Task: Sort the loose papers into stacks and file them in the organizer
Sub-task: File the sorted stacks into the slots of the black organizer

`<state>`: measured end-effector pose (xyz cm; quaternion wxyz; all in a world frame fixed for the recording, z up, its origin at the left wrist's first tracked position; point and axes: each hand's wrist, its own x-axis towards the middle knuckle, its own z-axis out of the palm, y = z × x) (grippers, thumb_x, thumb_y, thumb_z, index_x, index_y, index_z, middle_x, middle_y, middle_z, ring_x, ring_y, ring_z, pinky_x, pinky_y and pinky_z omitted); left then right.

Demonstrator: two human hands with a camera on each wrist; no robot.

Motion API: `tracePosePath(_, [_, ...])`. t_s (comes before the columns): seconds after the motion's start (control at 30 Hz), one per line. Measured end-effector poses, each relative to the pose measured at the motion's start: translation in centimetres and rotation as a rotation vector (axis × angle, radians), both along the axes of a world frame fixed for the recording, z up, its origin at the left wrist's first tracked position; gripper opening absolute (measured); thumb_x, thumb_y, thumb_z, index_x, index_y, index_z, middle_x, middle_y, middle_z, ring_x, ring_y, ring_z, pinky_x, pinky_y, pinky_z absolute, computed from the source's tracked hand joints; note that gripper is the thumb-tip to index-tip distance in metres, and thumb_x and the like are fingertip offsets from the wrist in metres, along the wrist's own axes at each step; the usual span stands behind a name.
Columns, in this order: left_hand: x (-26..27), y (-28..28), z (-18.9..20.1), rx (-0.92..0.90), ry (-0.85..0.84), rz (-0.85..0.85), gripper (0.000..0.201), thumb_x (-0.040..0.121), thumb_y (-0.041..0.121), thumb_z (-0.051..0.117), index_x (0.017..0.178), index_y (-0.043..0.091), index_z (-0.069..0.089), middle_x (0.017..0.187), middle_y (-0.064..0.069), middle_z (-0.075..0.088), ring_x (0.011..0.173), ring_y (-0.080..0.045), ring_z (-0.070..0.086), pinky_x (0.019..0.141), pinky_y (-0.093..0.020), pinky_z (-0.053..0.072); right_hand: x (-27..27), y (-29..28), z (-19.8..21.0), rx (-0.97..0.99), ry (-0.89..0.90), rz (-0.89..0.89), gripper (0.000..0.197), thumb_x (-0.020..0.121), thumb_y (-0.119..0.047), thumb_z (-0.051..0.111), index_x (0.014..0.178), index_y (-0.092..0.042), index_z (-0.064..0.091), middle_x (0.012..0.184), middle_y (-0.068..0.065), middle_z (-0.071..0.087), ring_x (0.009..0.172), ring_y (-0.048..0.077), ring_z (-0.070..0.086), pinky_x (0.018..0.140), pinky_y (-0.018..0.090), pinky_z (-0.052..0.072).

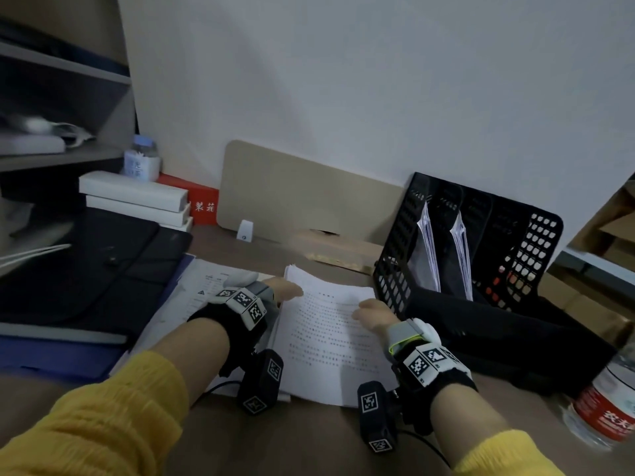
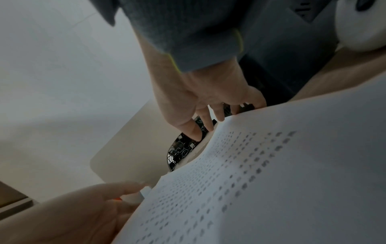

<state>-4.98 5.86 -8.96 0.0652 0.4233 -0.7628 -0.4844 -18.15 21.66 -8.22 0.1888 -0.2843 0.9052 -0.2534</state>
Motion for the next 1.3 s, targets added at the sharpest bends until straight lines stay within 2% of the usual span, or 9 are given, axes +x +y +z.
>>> tracePosePath(0.13, [0.4,-0.4,-0.2,0.072,0.049,-0.097,0.052,0.09,0.024,0.066,0.133,-0.001,0.051,0.139,-0.013,0.052,0.128,-0.031,0.05,0.098,-0.032,0.041,-0.1,-0.6,-0.4,-0.079,0.009,-0.038,0.05,0.093,-0.013,0.048,0.142,-0.009,0.041,0.145,0.011,0.042,0.132,0.028,0.043,0.108,0.032,0.037])
tracePosePath(0.27, [0.8,0.1,0.4,0.059,0.145,-0.122,0.052,0.094,0.027,0.059,0.139,0.003,0.047,0.143,-0.011,0.049,0.13,-0.03,0.048,0.106,-0.035,0.04,-0.1,-1.2,-0.4,-0.185,-0.006,-0.084,0.047,0.092,-0.011,0.049,0.138,-0.009,0.045,0.141,0.013,0.046,0.128,0.03,0.045,0.102,0.033,0.04])
tracePosePath(0.43, [0.7,0.3,1.7,0.032,0.469,-0.045,0.039,0.094,0.014,0.06,0.129,-0.002,0.056,0.129,-0.018,0.06,0.117,-0.033,0.059,0.094,-0.037,0.049,-0.3,-1.8,0.1,-0.328,0.035,-0.11,0.053,0.087,-0.013,0.057,0.138,-0.011,0.042,0.131,0.013,0.052,0.112,0.028,0.054,0.088,0.032,0.046])
tracePosePath(0.57, [2.0,0.3,4.3,-0.001,0.708,-0.037,0.037,0.094,0.016,0.06,0.129,0.002,0.058,0.127,-0.014,0.062,0.113,-0.029,0.062,0.098,-0.041,0.049,-0.3,-1.6,1.3,-0.528,0.047,-0.157,0.022,0.083,-0.017,0.061,0.102,-0.012,0.051,0.097,0.006,0.057,0.088,0.022,0.056,0.073,0.032,0.045])
tracePosePath(0.73, [4.1,0.4,7.5,-0.039,0.891,-0.054,0.035,0.094,0.022,0.06,0.124,0.004,0.062,0.121,-0.013,0.066,0.107,-0.028,0.066,0.093,-0.045,0.054,0.6,-1.5,3.3,-0.723,-0.047,-0.161,0.064,0.089,-0.035,0.061,0.139,-0.004,0.036,0.124,0.004,0.056,0.117,0.026,0.055,0.101,0.043,0.044])
tracePosePath(0.9, [5.7,0.4,9.0,0.01,0.971,-0.089,0.035,0.095,0.023,0.059,0.124,0.003,0.061,0.117,-0.01,0.068,0.101,-0.023,0.069,0.083,-0.035,0.059,1.5,-1.9,5.0,-0.899,-0.024,-0.072,0.049,0.084,-0.037,0.064,0.118,-0.003,0.055,0.11,0.004,0.066,0.105,0.02,0.062,0.098,0.041,0.049])
tracePosePath(1.03, [6.2,0.1,9.3,0.065,1.039,-0.013,0.036,0.092,0.026,0.063,0.121,0.004,0.062,0.113,-0.012,0.07,0.098,-0.027,0.069,0.08,-0.036,0.06,2.5,-1.3,5.9,-1.049,-0.034,-0.055,0.023,0.088,-0.02,0.064,0.109,-0.014,0.061,0.109,0.002,0.068,0.105,0.021,0.064,0.094,0.041,0.051])
tracePosePath(1.1, [6.1,0.5,9.2,0.042,1.068,0.037,0.033,0.091,0.026,0.064,0.116,0.006,0.065,0.106,-0.009,0.072,0.092,-0.024,0.071,0.072,-0.031,0.061,3.4,-1.3,6.5,-1.113,-0.065,-0.033,0.024,0.087,-0.015,0.065,0.111,-0.014,0.063,0.11,0.001,0.068,0.104,0.019,0.065,0.093,0.039,0.052])
tracePosePath(1.3, [5.1,1.0,8.3,0.025,1.037,0.098,0.034,0.083,0.032,0.073,0.1,0.002,0.069,0.099,-0.014,0.073,0.088,-0.029,0.071,0.076,-0.044,0.06,5.8,-2.8,7.4,-1.193,-0.145,-0.007,0.021,0.088,-0.008,0.063,0.109,-0.012,0.061,0.102,0.001,0.066,0.098,0.019,0.064,0.089,0.032,0.05])
